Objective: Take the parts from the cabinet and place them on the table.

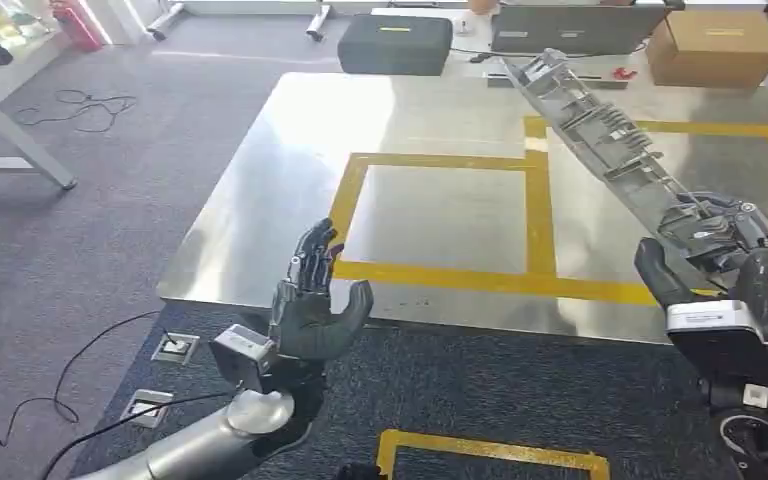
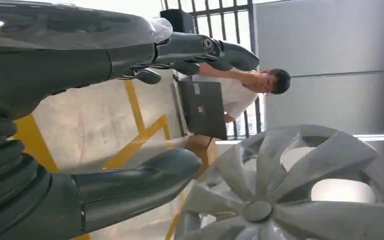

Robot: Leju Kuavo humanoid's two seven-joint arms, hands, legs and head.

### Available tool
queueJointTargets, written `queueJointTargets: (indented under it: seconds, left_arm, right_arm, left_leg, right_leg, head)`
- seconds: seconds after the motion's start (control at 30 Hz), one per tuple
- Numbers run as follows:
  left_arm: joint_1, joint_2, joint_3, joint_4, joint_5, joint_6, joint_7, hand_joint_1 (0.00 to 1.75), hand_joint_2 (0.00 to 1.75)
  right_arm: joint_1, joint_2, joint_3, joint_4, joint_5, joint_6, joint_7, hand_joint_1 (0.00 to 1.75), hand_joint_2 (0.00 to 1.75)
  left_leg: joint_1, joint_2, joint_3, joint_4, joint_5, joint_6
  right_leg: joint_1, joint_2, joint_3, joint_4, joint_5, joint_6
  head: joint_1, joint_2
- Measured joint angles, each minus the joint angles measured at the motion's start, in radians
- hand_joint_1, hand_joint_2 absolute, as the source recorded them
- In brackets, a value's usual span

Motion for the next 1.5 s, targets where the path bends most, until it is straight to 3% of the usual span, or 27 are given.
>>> queueJointTargets:
  seconds: [0.03, 0.07, 0.1, 0.13, 0.23, 0.3, 0.37, 0.4, 0.43, 0.47, 0.5, 0.53, 0.57, 0.6, 0.63, 0.7, 0.77, 0.9, 0.93, 0.97, 1.07, 1.1, 1.13, 1.2, 1.23, 1.27, 1.5]
  left_arm:
    - [-0.003, 0.000, 0.000, 0.002, 0.001, -0.002, -0.001, 0.00, 1.75]
    - [-0.005, 0.000, 0.000, 0.005, 0.002, -0.002, -0.003, 0.00, 1.75]
    - [-0.006, -0.002, 0.000, 0.008, 0.005, -0.003, -0.003, 0.00, 1.75]
    - [-0.012, -0.003, 0.000, 0.009, 0.006, -0.004, -0.007, 0.00, 1.75]
    - [-0.022, -0.006, 0.000, 0.011, 0.017, -0.005, -0.018, 0.00, 1.75]
    - [-0.027, -0.008, 0.000, 0.018, 0.021, -0.010, -0.023, 0.00, 1.75]
    - [-0.029, -0.010, 0.000, 0.030, 0.024, -0.014, -0.023, 0.00, 1.75]
    - [-0.028, -0.010, 0.000, 0.034, 0.027, -0.015, -0.025, 0.00, 1.75]
    - [-0.029, -0.010, 0.000, 0.038, 0.031, -0.015, -0.029, 0.00, 1.75]
    - [-0.029, -0.011, 0.000, 0.042, 0.033, -0.015, -0.034, 0.00, 1.75]
    - [-0.031, -0.013, 0.000, 0.044, 0.036, -0.015, -0.039, 0.00, 1.75]
    - [-0.033, -0.014, 0.000, 0.047, 0.039, -0.015, -0.042, 0.00, 1.75]
    - [-0.034, -0.016, 0.000, 0.050, 0.040, -0.015, -0.043, 0.00, 1.75]
    - [-0.035, -0.017, 0.000, 0.054, 0.042, -0.014, -0.047, 0.00, 1.75]
    - [-0.040, -0.016, 0.000, 0.055, 0.042, -0.012, -0.049, 0.00, 1.75]
    - [-0.042, -0.018, 0.000, 0.055, 0.042, -0.012, -0.052, 0.00, 1.75]
    - [-0.050, -0.019, 0.000, 0.055, 0.042, -0.012, -0.053, 0.00, 1.75]
    - [-0.054, -0.018, 0.000, 0.062, 0.044, -0.011, -0.054, 0.00, 1.75]
    - [-0.054, -0.018, 0.000, 0.066, 0.045, -0.009, -0.055, 0.00, 1.75]
    - [-0.054, -0.018, 0.000, 0.069, 0.047, -0.006, -0.055, 0.00, 1.75]
    - [-0.055, -0.018, 0.000, 0.074, 0.050, -0.002, -0.057, 0.00, 1.75]
    - [-0.056, -0.017, 0.000, 0.074, 0.053, 0.001, -0.058, 0.00, 1.75]
    - [-0.057, -0.017, 0.000, 0.074, 0.053, 0.005, -0.059, 0.00, 1.75]
    - [-0.054, -0.016, 0.000, 0.074, 0.056, 0.007, -0.059, 0.00, 1.75]
    - [-0.052, -0.016, 0.000, 0.074, 0.059, 0.010, -0.059, 0.00, 1.75]
    - [-0.054, -0.015, 0.000, 0.075, 0.061, 0.010, -0.060, 0.00, 1.75]
    - [-0.054, -0.013, 0.000, 0.079, 0.072, 0.009, -0.063, 0.00, 1.75]
  right_arm:
    - [-0.014, 0.000, 0.000, 0.013, -0.007, 0.002, 0.001, 1.75, 1.75]
    - [-0.027, 0.000, 0.000, 0.028, -0.012, 0.002, 0.001, 1.75, 1.75]
    - [-0.043, 0.000, -0.001, 0.041, -0.018, 0.002, -0.002, 1.75, 1.75]
    - [-0.051, 0.000, -0.003, 0.053, -0.025, 0.000, -0.007, 1.75, 1.75]
    - [-0.095, 0.000, -0.004, 0.090, -0.041, -0.005, -0.017, 1.75, 1.75]
    - [-0.110, 0.000, -0.003, 0.124, -0.041, -0.006, -0.020, 1.75, 1.75]
    - [-0.113, 0.000, -0.001, 0.157, -0.040, -0.006, -0.023, 1.75, 1.75]
    - [-0.115, 0.000, -0.003, 0.177, -0.040, -0.005, -0.023, 1.75, 1.75]
    - [-0.119, 0.000, -0.003, 0.191, -0.038, -0.004, -0.024, 1.75, 1.75]
    - [-0.126, 0.000, -0.003, 0.205, -0.037, -0.002, -0.026, 1.75, 1.75]
    - [-0.134, 0.001, -0.003, 0.218, -0.036, 0.001, -0.027, 1.75, 1.75]
    - [-0.140, 0.001, -0.002, 0.231, -0.035, 0.004, -0.028, 1.75, 1.75]
    - [-0.145, 0.001, -0.002, 0.241, -0.034, 0.006, -0.031, 1.75, 1.75]
    - [-0.153, 0.001, -0.002, 0.261, -0.032, 0.007, -0.035, 1.75, 1.75]
    - [-0.159, 0.004, 0.001, 0.274, -0.030, 0.011, -0.034, 1.75, 1.75]
    - [-0.175, 0.004, -0.002, 0.285, -0.022, 0.009, -0.032, 1.75, 1.75]
    - [-0.208, 0.006, -0.004, 0.303, -0.019, 0.007, -0.031, 1.75, 1.75]
    - [-0.234, 0.007, -0.010, 0.364, -0.013, 0.005, -0.026, 1.75, 1.75]
    - [-0.237, 0.006, -0.010, 0.378, -0.011, 0.005, -0.026, 1.75, 1.75]
    - [-0.242, 0.007, -0.010, 0.398, -0.007, 0.005, -0.026, 1.75, 1.75]
    - [-0.261, 0.007, -0.010, 0.442, -0.002, 0.004, -0.024, 1.75, 1.75]
    - [-0.268, 0.007, -0.011, 0.457, -0.002, 0.002, -0.024, 1.75, 1.75]
    - [-0.277, 0.007, -0.011, 0.470, -0.002, 0.000, -0.025, 1.75, 1.75]
    - [-0.284, 0.007, -0.011, 0.497, -0.003, -0.014, -0.026, 1.75, 1.75]
    - [-0.290, 0.006, -0.013, 0.509, -0.006, -0.022, -0.027, 1.75, 1.75]
    - [-0.297, 0.006, -0.013, 0.522, -0.008, -0.029, -0.028, 1.75, 1.75]
    - [-0.309, 0.006, -0.013, 0.609, 0.021, -0.053, -0.011, 1.75, 1.75]
  left_leg:
    - [-0.003, 0.000, 0.028, -0.103, 0.078, 0.010]
    - [-0.010, 0.000, 0.045, -0.144, 0.088, 0.019]
    - [-0.020, -0.001, 0.062, -0.153, 0.070, 0.024]
    - [-0.021, 0.001, 0.082, -0.191, 0.043, 0.031]
    - [-0.010, 0.002, 0.110, -0.221, 0.028, 0.040]
    - [-0.005, 0.000, 0.145, -0.238, 0.019, 0.048]
    - [-0.005, -0.001, 0.171, -0.242, 0.000, 0.051]
    - [-0.005, -0.004, 0.187, -0.242, -0.012, 0.049]
    - [-0.005, -0.007, 0.202, -0.242, -0.024, 0.048]
    - [-0.005, -0.008, 0.218, -0.242, -0.035, 0.047]
    - [-0.005, -0.010, 0.235, -0.242, -0.048, 0.044]
    - [-0.004, -0.010, 0.249, -0.241, -0.061, 0.039]
    - [-0.006, -0.010, 0.254, -0.237, -0.074, 0.033]
    - [-0.008, -0.012, 0.261, -0.220, -0.087, 0.027]
    - [-0.008, -0.015, 0.249, -0.220, -0.090, 0.022]
    - [-0.007, -0.014, 0.249, -0.217, -0.103, 0.007]
    - [-0.006, -0.010, 0.237, -0.185, -0.109, -0.002]
    - [0.003, 0.002, 0.044, 0.105, -0.211, -0.022]
    - [0.003, 0.002, 0.020, 0.119, -0.209, -0.021]
    - [0.003, 0.002, 0.020, 0.089, -0.174, -0.013]
    - [-0.009, 0.002, 0.093, -0.162, 0.014, 0.025]
    - [-0.012, 0.003, 0.101, -0.193, 0.010, 0.033]
    - [-0.017, 0.002, 0.107, -0.212, 0.004, 0.027]
    - [-0.022, -0.004, 0.106, -0.204, 0.014, 0.033]
    - [-0.011, -0.004, 0.106, -0.214, 0.019, 0.014]
    - [-0.013, -0.004, 0.106, -0.211, 0.017, 0.006]
    - [-0.016, -0.010, 0.108, -0.209, 0.014, 0.019]
  right_leg:
    - [0.000, 0.000, 0.020, -0.001, -0.014, 0.002]
    - [-0.003, -0.001, 0.013, -0.010, -0.026, 0.005]
    - [0.005, 0.001, 0.026, -0.015, -0.032, 0.014]
    - [0.002, 0.001, 0.034, -0.022, -0.035, 0.020]
    - [0.003, -0.005, 0.043, -0.004, -0.022, 0.038]
    - [0.003, -0.008, -0.034, 0.129, -0.014, 0.038]
    - [0.003, -0.008, -0.122, 0.257, -0.077, 0.037]
    - [0.003, -0.008, -0.157, 0.286, -0.121, 0.045]
    - [0.002, -0.008, -0.177, 0.280, -0.139, 0.052]
    - [0.001, -0.009, -0.185, 0.245, -0.128, 0.058]
    - [-0.002, -0.009, -0.181, 0.181, -0.085, 0.059]
    - [-0.005, -0.010, -0.173, 0.105, -0.009, 0.061]
    - [-0.009, -0.013, -0.169, 0.022, 0.106, 0.063]
    - [-0.001, -0.016, -0.179, -0.002, 0.143, 0.049]
    - [-0.001, -0.016, -0.160, 0.009, 0.128, 0.029]
    - [0.006, -0.015, -0.170, 0.018, 0.130, 0.016]
    - [-0.004, -0.010, -0.154, 0.011, 0.129, 0.010]
    - [-0.002, -0.009, -0.141, 0.009, 0.112, 0.002]
    - [-0.001, -0.008, -0.135, 0.009, 0.107, 0.001]
    - [0.001, -0.007, -0.128, 0.009, 0.102, 0.001]
    - [0.007, -0.003, -0.108, 0.007, 0.090, 0.002]
    - [0.007, -0.003, -0.106, 0.005, 0.088, 0.006]
    - [0.004, -0.002, -0.112, 0.003, 0.090, 0.011]
    - [0.000, -0.003, -0.113, -0.001, 0.088, 0.023]
    - [0.007, -0.003, -0.117, 0.008, 0.083, 0.014]
    - [0.006, -0.004, -0.117, 0.004, 0.085, 0.007]
    - [0.005, -0.010, -0.105, -0.009, 0.087, 0.014]
  head:
    - [-0.002, 0.000]
    - [0.002, 0.000]
    - [0.011, 0.000]
    - [-0.001, 0.000]
    - [-0.004, 0.000]
    - [0.006, 0.000]
    - [0.007, 0.000]
    - [0.008, 0.000]
    - [0.008, 0.000]
    - [0.009, 0.000]
    - [0.009, 0.000]
    - [0.009, 0.000]
    - [0.010, 0.000]
    - [0.015, 0.000]
    - [0.018, 0.000]
    - [0.016, 0.000]
    - [0.011, 0.000]
    - [-0.005, 0.000]
    - [-0.007, 0.000]
    - [-0.011, 0.000]
    - [-0.020, 0.000]
    - [-0.013, 0.000]
    - [-0.008, 0.000]
    - [-0.019, 0.000]
    - [-0.015, 0.000]
    - [-0.012, 0.000]
    - [-0.003, 0.000]
